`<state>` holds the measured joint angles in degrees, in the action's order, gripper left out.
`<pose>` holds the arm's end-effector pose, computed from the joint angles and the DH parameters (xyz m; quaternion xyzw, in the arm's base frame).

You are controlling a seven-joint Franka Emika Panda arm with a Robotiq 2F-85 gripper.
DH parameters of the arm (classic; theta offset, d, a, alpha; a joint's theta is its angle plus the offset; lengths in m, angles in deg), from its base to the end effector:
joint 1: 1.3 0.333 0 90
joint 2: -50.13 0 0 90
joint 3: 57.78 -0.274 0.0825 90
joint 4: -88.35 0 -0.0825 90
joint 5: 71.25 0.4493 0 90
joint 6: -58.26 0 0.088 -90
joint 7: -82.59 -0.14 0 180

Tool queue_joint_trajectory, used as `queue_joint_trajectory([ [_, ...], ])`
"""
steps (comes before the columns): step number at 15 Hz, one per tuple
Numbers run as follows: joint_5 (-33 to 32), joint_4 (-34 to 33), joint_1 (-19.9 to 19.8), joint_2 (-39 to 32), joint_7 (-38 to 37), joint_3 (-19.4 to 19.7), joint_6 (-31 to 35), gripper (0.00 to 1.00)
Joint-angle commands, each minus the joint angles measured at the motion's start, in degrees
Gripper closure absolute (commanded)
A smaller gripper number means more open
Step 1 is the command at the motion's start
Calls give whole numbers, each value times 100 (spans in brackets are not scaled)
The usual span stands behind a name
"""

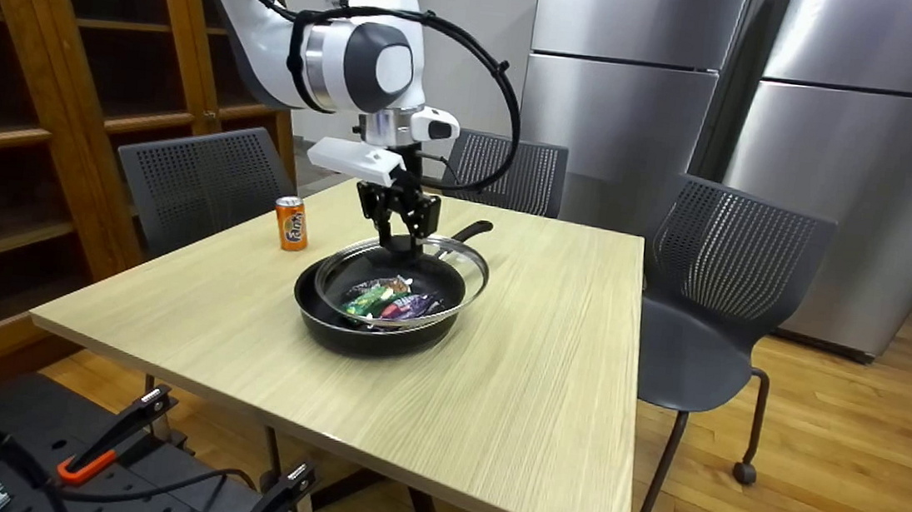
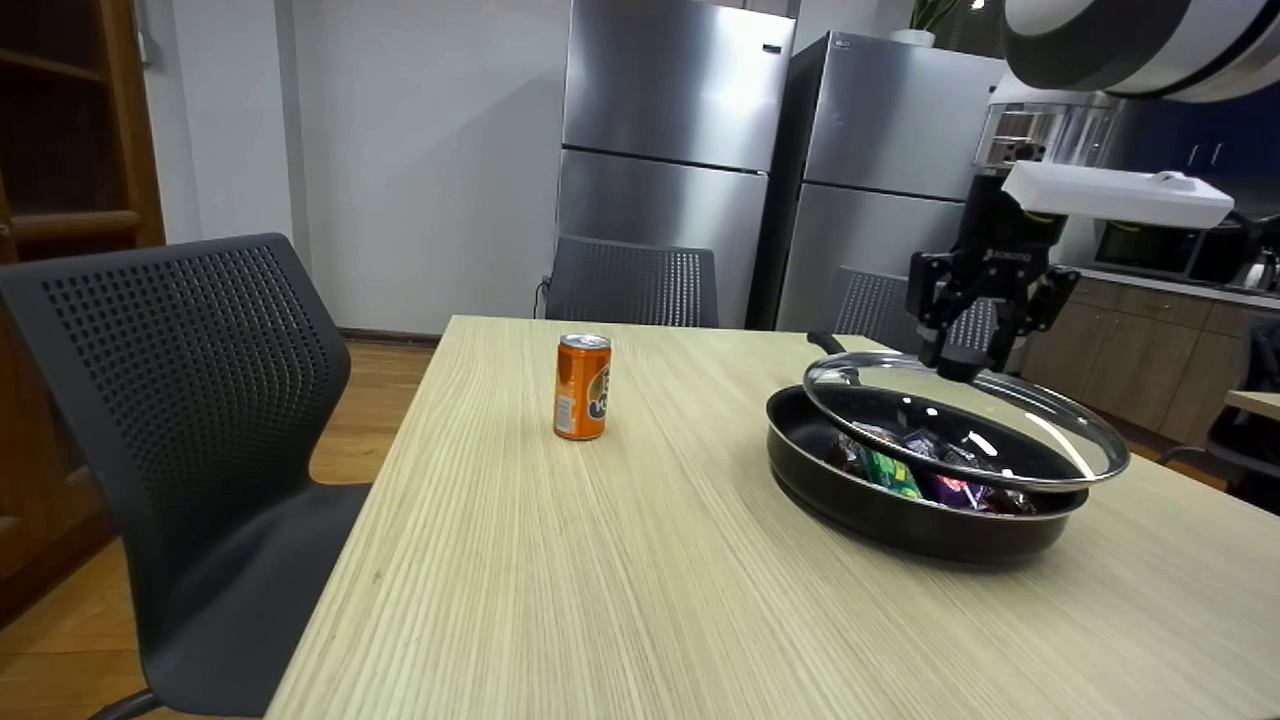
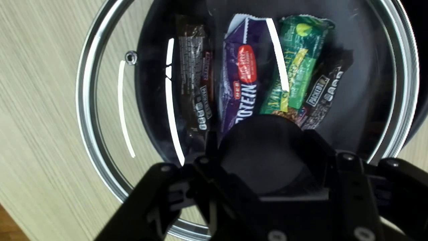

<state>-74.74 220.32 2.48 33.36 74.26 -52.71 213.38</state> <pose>0.5648 -0.0152 0.1016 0.9966 -0.0543 0.0574 0.0235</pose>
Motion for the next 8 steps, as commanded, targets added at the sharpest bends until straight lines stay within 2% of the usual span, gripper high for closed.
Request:
queue_joint_trajectory([
  [1,-46,173,83,360,-2,-211,62,61],
  [5,282,148,17,251,207,-558,182,61],
  [8,333,204,24,206,237,-674,351,61],
])
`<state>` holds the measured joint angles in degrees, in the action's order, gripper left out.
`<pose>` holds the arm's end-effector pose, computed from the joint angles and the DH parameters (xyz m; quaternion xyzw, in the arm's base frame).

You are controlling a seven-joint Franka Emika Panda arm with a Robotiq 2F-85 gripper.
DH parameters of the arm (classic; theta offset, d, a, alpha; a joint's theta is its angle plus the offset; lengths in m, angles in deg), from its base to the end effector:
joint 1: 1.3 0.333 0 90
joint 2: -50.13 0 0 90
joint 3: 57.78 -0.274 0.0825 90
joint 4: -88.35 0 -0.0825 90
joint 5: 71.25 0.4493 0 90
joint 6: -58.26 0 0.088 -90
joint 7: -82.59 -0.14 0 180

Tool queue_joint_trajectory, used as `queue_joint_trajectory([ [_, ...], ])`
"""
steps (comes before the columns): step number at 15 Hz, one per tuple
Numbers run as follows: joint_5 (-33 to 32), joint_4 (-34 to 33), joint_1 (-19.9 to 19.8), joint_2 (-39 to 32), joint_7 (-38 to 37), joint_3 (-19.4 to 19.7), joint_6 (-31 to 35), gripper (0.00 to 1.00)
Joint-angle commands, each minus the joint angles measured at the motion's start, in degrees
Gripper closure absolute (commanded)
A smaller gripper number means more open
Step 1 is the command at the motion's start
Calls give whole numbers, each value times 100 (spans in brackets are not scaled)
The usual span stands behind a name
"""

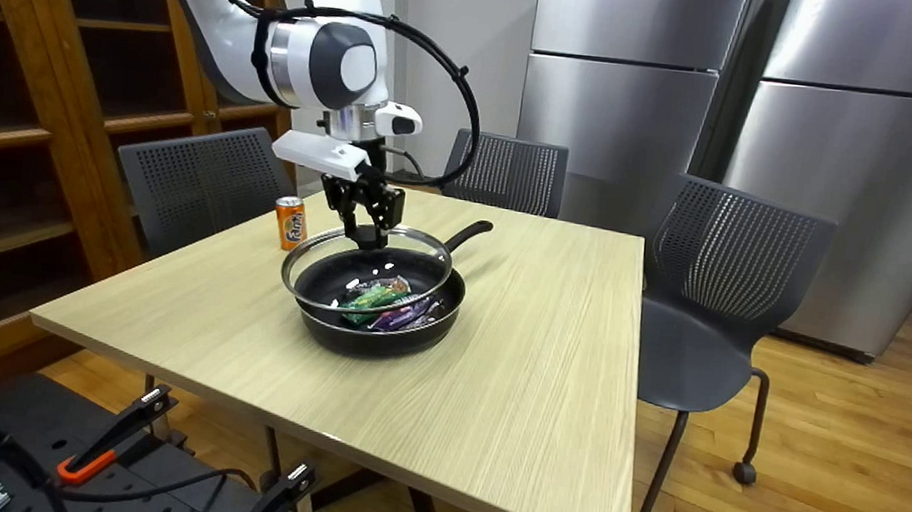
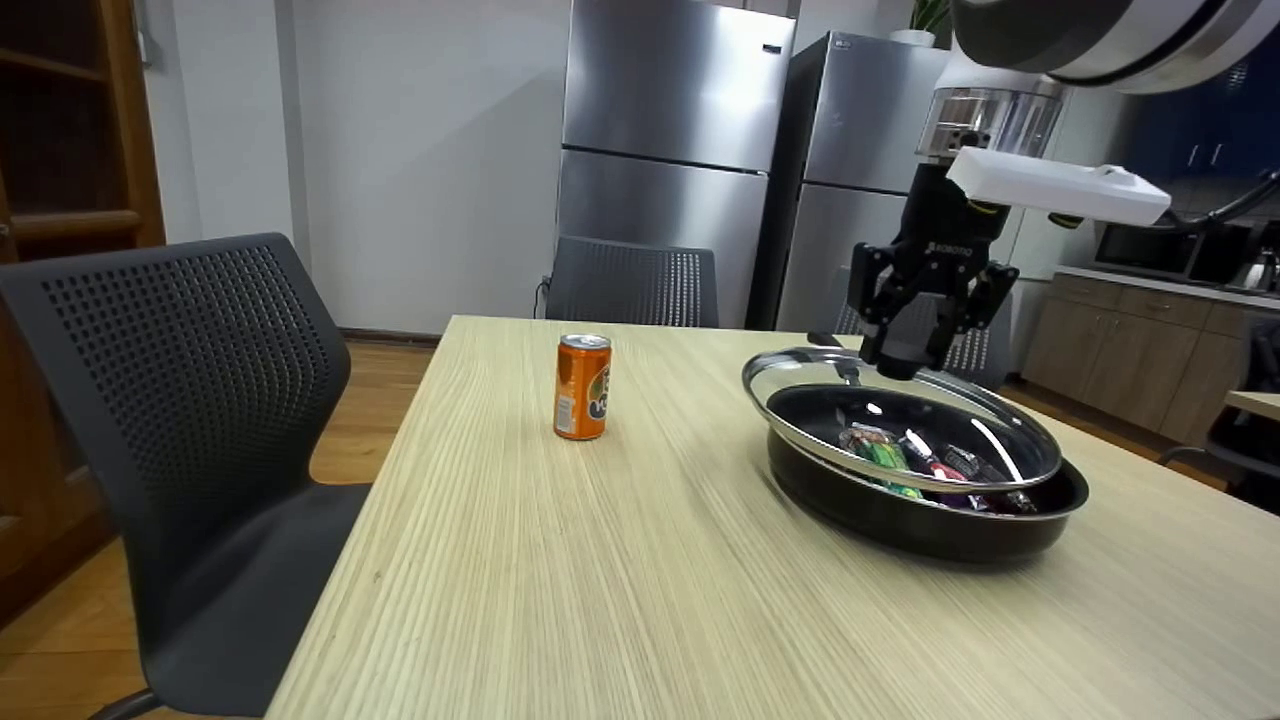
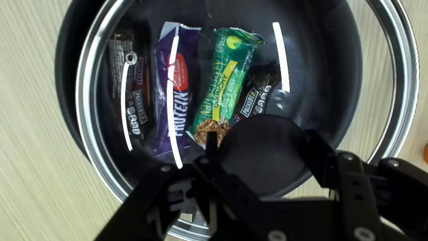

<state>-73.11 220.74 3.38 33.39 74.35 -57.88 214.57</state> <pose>0.5620 0.0479 0.1004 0.9979 -0.0158 0.0630 0.0000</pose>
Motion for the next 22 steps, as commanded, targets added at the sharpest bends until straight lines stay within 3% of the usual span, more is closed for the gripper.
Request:
queue_joint_trajectory([
  [1,175,195,-70,212,224,-176,317,61],
  [8,115,245,-81,155,141,-68,619,61],
  [22,267,120,-276,-25,93,62,447,61],
])
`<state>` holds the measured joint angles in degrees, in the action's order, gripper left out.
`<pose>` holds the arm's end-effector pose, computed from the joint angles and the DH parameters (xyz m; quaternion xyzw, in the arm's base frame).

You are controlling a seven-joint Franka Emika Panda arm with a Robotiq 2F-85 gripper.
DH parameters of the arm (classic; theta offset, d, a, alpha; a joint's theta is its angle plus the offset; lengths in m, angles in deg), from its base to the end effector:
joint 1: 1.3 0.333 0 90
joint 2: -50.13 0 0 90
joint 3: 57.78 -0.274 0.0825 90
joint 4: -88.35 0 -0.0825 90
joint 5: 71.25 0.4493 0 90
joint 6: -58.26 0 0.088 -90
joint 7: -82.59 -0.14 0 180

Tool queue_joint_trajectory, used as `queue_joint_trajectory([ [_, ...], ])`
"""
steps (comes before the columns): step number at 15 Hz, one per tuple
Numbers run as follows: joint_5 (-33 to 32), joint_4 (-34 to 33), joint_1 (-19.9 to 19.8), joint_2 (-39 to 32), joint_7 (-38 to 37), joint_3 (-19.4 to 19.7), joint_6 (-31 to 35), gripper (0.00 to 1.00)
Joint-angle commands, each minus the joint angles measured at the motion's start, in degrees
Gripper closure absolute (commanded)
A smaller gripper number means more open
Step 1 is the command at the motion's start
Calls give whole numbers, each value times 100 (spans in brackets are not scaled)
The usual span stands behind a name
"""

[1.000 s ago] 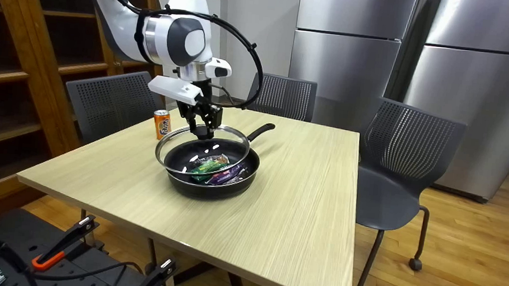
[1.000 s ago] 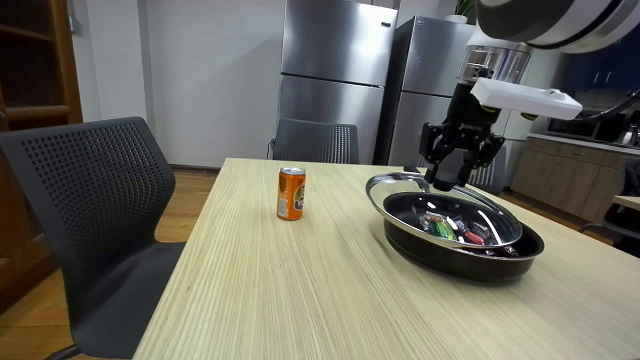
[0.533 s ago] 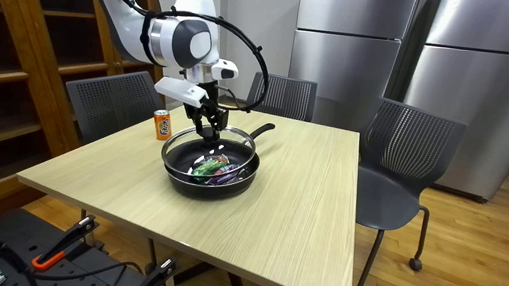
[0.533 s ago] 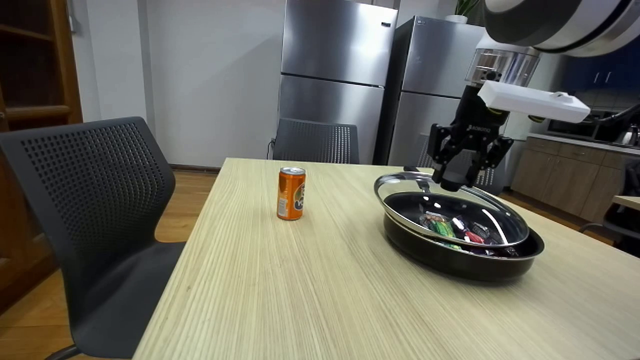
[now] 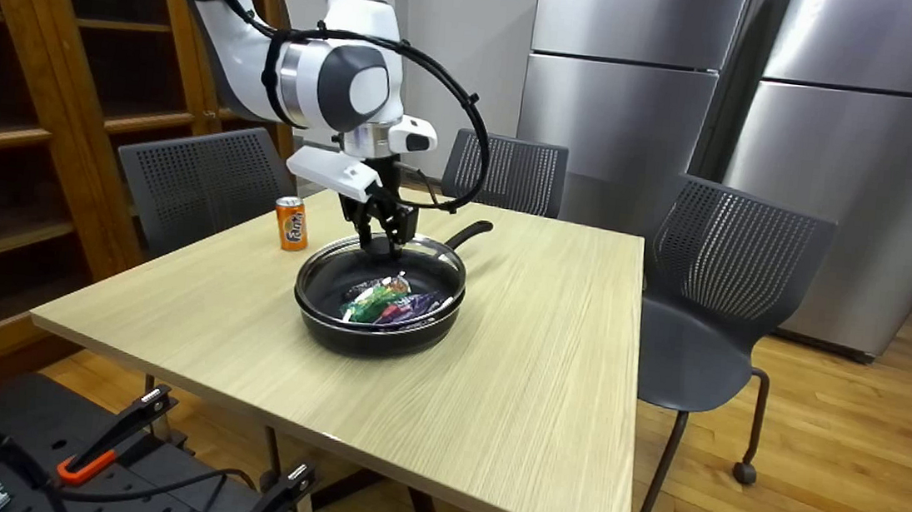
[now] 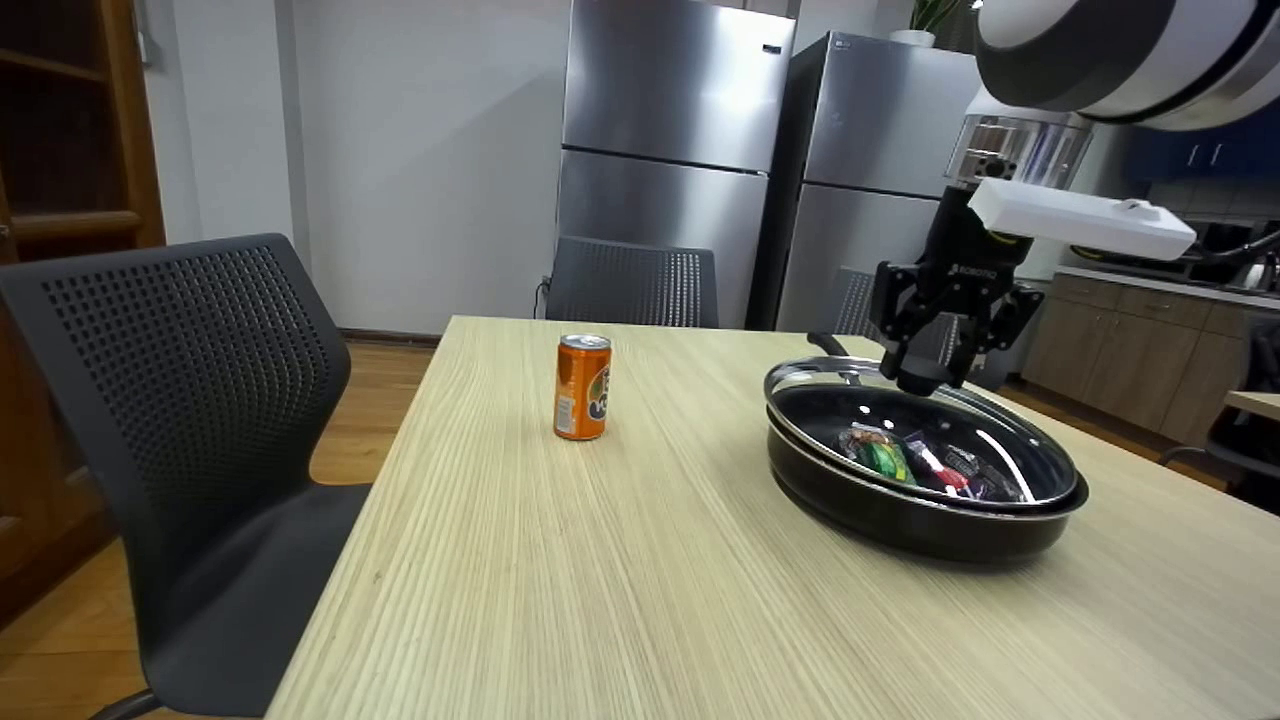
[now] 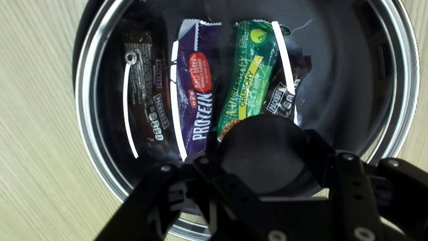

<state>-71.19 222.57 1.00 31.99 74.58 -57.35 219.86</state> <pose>0.5543 0.0177 0.0839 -0.9953 0.0536 -0.0803 0.0060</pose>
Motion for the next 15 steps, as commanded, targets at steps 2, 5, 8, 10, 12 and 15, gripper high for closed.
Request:
queue_joint_trajectory([
  [2,108,-70,-59,92,111,-5,-120,61],
  [5,179,-69,-100,96,200,-75,-180,61],
  [8,147,-93,-51,73,115,-32,-191,61],
  [10,91,-82,-6,74,41,19,-195,61],
  [12,18,-70,53,84,-63,95,-249,61],
  [15,2,-82,73,64,-94,118,-290,61],
])
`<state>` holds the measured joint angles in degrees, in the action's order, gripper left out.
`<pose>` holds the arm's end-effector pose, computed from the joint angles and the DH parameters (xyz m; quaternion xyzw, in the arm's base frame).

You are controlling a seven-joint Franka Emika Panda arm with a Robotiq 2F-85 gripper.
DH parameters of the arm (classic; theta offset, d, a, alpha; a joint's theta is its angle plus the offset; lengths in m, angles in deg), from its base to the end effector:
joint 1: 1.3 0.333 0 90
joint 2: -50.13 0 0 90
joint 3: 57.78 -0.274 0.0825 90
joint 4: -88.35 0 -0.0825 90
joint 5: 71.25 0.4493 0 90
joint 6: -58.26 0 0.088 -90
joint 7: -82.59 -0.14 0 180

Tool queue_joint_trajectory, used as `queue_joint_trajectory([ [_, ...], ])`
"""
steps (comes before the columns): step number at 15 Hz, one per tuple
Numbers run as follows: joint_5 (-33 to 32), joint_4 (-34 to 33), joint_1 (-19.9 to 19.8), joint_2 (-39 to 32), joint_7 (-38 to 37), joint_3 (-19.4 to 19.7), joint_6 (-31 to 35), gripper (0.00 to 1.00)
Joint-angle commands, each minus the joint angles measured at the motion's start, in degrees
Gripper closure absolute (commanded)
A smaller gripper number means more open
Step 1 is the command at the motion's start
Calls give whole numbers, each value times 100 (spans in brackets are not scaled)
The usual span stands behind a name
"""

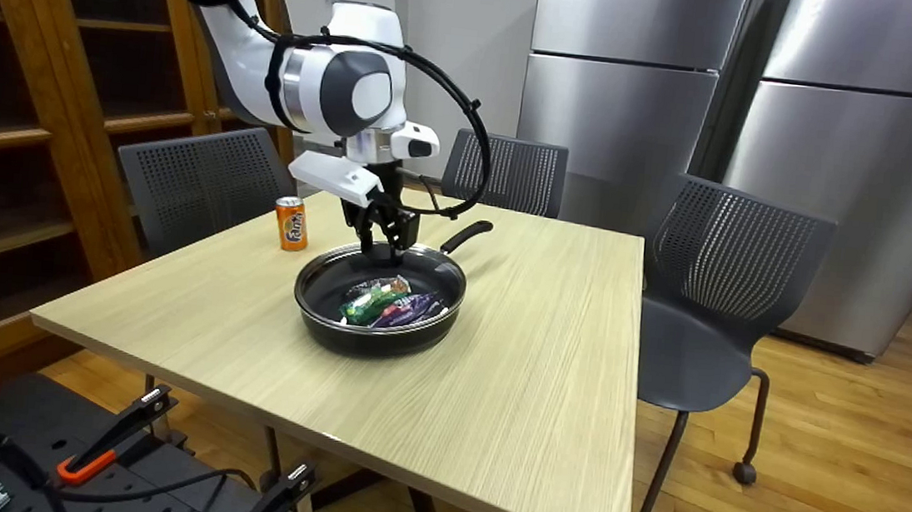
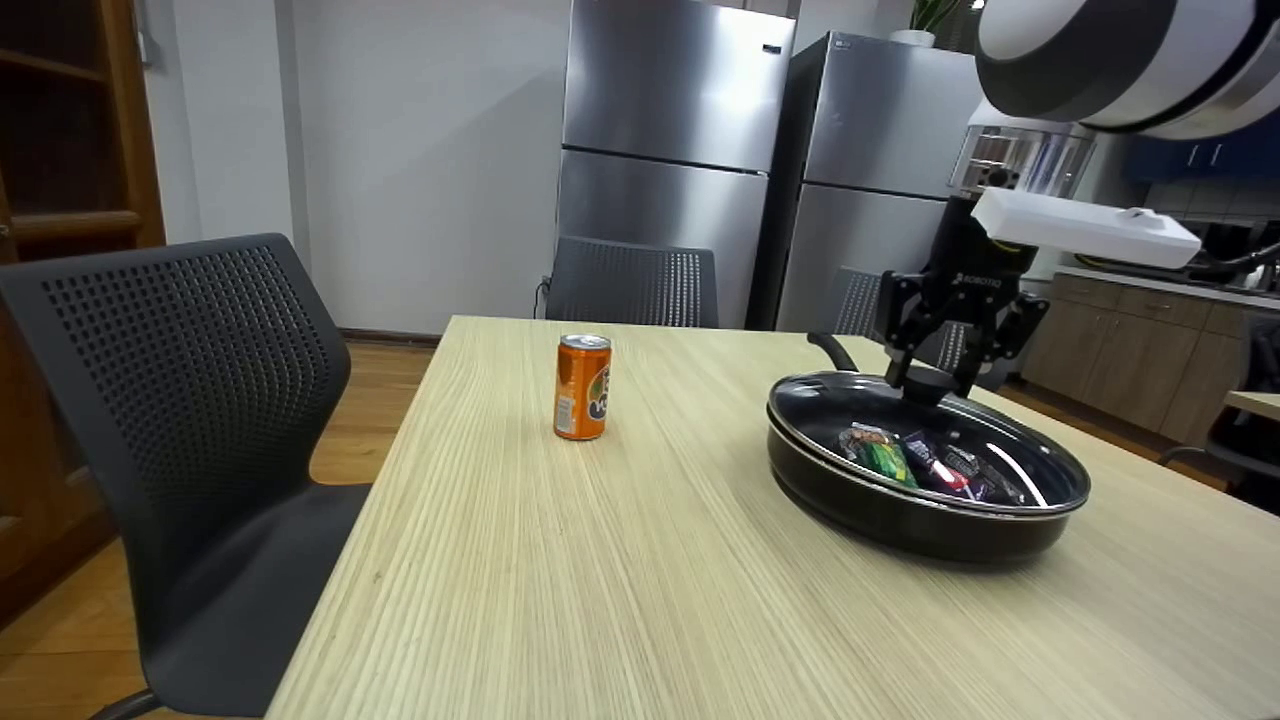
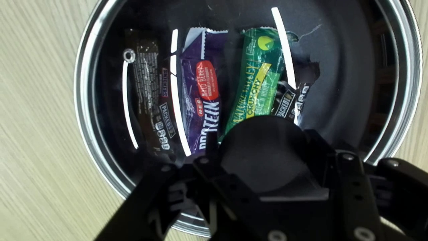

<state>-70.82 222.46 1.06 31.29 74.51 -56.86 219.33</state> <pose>0.5511 0.0127 0.0769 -0.9956 0.0606 -0.0707 0.0048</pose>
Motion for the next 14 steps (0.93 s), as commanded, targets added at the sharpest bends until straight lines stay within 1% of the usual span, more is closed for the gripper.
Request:
queue_joint_trajectory([
  [1,-47,-77,80,128,-111,83,-251,61],
  [2,-63,-87,99,127,-149,104,-289,14],
  [4,-75,-97,114,145,-161,124,-300,3],
  [5,-77,-94,115,176,-154,136,-288,0],
  [8,-74,-72,108,297,-161,159,-284,0],
  [9,-212,-78,203,336,-350,291,-345,0],
  [11,-357,-69,267,433,-521,413,-458,0],
  [14,-375,10,200,682,-442,398,-672,0],
])
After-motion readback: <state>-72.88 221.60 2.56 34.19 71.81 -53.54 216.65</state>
